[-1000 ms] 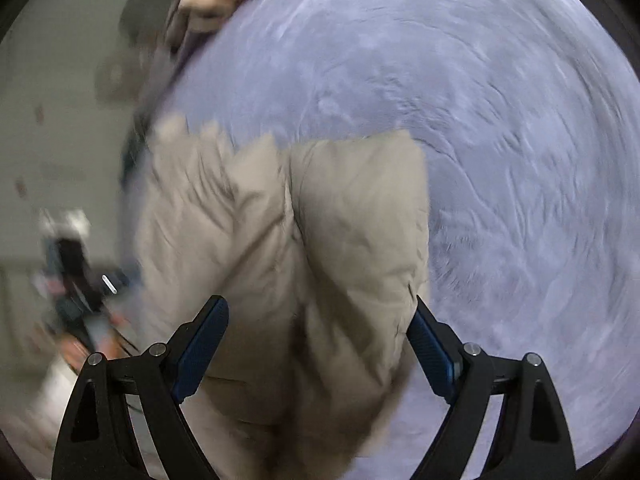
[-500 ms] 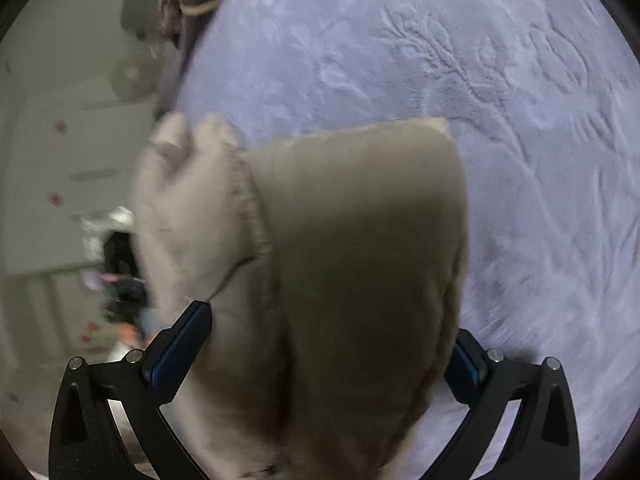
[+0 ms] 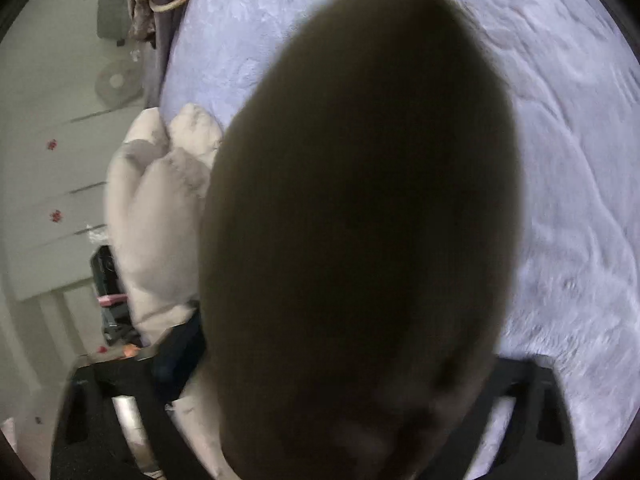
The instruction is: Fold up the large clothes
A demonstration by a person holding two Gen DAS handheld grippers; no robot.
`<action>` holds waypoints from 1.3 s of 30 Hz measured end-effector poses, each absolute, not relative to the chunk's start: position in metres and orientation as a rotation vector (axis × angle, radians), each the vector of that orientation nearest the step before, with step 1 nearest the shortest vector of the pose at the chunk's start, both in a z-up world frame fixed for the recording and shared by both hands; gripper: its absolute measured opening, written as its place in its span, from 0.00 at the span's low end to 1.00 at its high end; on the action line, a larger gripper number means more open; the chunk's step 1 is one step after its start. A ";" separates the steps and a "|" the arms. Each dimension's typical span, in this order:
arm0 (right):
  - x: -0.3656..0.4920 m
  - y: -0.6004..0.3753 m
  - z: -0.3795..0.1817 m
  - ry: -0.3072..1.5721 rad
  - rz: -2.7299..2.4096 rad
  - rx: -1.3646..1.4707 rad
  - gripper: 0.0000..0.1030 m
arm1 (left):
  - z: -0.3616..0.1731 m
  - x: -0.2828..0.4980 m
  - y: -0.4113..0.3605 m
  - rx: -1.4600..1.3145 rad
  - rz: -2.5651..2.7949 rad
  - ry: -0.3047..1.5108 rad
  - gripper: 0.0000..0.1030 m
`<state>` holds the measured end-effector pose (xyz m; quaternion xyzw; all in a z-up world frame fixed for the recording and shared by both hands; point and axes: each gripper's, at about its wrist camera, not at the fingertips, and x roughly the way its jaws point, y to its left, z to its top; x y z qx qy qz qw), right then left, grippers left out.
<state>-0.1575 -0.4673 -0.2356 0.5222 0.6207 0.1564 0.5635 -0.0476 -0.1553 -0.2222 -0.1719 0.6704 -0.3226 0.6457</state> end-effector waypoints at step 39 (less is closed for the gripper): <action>0.036 -0.285 -0.201 1.346 0.261 1.030 0.53 | -0.216 0.140 0.072 -0.312 -0.529 1.342 0.85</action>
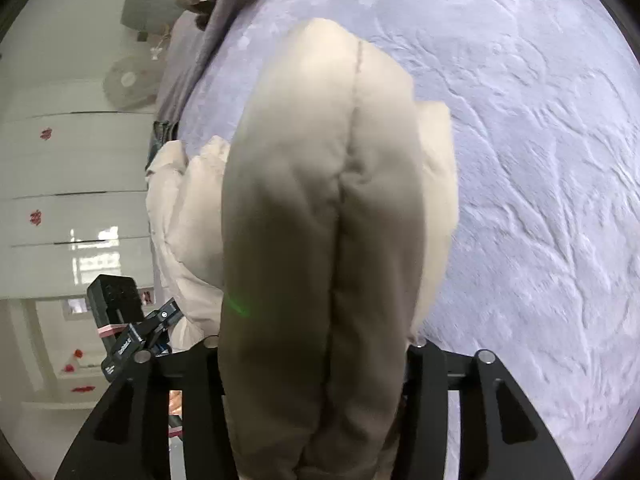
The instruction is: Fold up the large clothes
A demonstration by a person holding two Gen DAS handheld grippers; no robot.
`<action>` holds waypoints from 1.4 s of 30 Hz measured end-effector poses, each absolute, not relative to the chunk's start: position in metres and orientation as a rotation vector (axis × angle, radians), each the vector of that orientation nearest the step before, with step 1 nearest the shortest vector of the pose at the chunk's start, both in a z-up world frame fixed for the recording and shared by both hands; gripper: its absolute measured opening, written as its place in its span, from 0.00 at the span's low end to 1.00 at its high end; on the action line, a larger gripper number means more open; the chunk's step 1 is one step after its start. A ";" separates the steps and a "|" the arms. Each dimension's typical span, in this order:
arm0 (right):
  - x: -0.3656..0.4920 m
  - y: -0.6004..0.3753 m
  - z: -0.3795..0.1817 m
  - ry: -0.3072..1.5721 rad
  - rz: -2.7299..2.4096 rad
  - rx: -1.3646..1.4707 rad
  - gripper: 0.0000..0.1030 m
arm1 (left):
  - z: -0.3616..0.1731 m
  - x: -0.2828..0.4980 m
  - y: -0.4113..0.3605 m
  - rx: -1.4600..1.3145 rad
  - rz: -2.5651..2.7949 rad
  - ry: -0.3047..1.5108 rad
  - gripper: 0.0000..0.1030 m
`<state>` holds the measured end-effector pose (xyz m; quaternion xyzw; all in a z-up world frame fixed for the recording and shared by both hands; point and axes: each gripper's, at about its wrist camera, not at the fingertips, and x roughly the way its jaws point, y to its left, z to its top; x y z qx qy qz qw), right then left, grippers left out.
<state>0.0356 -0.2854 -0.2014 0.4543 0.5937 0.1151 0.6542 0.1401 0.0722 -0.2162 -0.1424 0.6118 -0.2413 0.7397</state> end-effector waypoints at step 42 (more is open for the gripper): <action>0.004 -0.218 -0.089 1.255 0.004 0.428 0.18 | -0.147 0.076 0.093 0.091 -0.359 1.123 0.58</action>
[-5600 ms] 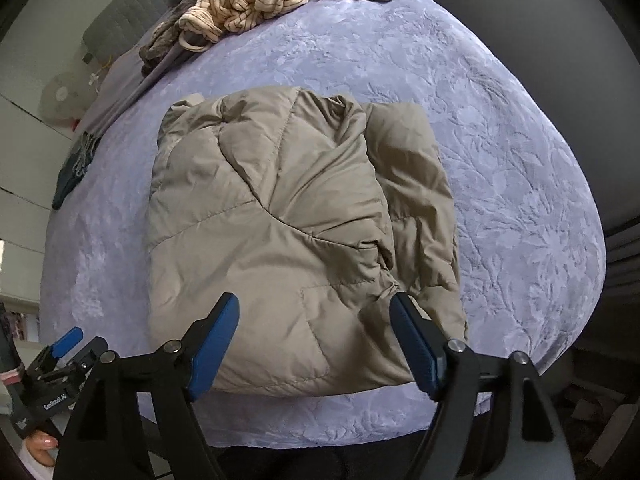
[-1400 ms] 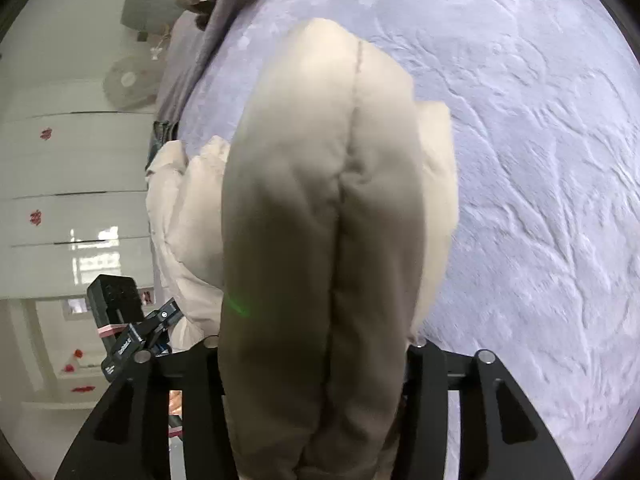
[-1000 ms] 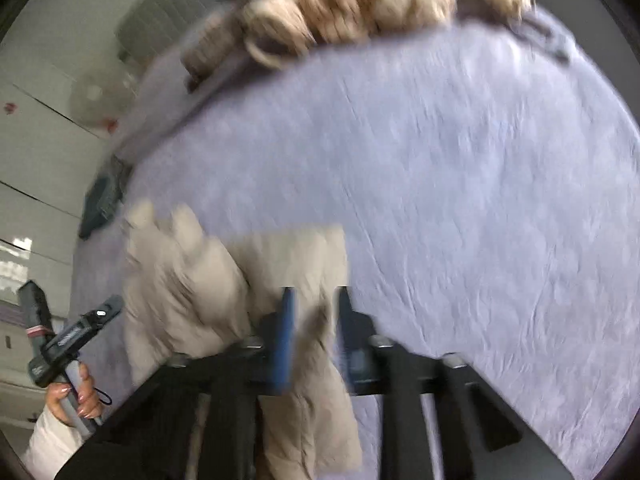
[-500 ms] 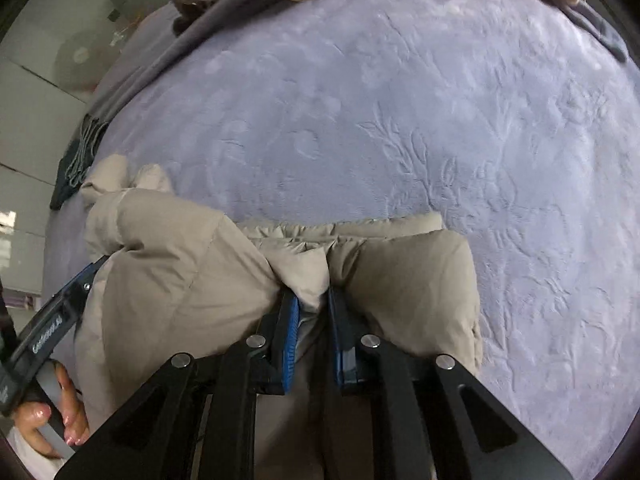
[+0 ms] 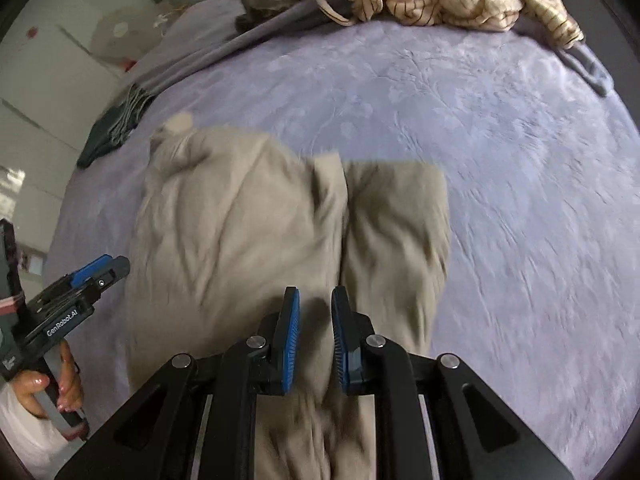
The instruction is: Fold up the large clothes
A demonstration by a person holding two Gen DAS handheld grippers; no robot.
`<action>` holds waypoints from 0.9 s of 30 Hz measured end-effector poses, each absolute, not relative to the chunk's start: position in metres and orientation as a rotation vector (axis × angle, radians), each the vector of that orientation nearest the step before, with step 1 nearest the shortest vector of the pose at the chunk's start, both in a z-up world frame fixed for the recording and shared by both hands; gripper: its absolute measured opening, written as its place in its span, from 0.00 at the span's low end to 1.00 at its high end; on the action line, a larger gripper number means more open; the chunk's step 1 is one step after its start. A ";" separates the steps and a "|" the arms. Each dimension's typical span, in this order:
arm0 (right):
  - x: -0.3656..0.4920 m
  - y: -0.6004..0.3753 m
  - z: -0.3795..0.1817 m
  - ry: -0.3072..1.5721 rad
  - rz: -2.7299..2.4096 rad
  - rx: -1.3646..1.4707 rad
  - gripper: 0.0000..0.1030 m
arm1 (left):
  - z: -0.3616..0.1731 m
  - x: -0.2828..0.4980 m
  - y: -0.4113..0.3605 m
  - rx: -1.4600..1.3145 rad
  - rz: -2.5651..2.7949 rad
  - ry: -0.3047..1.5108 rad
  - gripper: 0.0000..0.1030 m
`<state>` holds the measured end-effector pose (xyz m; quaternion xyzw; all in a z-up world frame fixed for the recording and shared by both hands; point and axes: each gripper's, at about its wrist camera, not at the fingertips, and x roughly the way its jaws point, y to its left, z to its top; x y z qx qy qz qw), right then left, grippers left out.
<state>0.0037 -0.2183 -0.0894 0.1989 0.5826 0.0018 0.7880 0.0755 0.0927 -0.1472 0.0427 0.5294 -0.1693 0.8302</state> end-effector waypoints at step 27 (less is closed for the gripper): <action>-0.060 -0.180 -0.087 1.281 -0.164 0.470 0.17 | -0.177 0.030 0.106 0.150 -0.353 1.202 0.69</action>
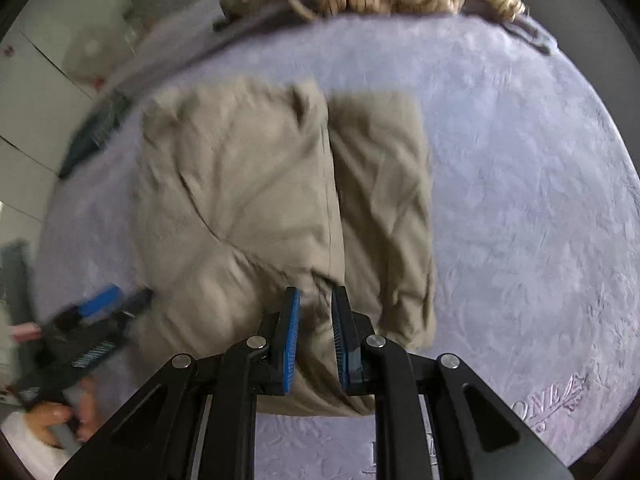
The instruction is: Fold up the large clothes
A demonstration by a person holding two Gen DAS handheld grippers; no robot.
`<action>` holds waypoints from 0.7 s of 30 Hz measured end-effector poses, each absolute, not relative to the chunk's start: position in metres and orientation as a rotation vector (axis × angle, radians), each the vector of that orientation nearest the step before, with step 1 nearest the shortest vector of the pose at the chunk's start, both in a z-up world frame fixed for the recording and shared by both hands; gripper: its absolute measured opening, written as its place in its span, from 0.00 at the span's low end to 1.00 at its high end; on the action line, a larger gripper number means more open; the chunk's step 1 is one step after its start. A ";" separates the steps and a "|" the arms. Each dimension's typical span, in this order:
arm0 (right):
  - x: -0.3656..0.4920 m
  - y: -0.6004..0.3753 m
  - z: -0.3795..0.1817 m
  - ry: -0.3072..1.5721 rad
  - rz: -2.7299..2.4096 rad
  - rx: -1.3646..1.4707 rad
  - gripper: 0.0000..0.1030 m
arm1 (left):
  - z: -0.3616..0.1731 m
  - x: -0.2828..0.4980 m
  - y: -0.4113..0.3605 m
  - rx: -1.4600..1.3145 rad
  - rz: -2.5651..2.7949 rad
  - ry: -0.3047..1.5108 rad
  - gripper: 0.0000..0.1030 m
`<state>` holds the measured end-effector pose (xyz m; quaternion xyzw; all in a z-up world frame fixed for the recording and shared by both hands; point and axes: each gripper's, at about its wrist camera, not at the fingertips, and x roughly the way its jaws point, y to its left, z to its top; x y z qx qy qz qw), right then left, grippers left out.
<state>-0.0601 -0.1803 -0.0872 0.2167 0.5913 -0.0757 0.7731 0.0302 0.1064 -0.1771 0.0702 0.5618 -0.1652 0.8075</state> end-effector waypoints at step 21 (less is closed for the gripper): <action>-0.083 -0.200 -0.018 1.293 -0.089 0.474 0.47 | -0.097 -0.019 0.114 0.138 -0.238 1.110 1.00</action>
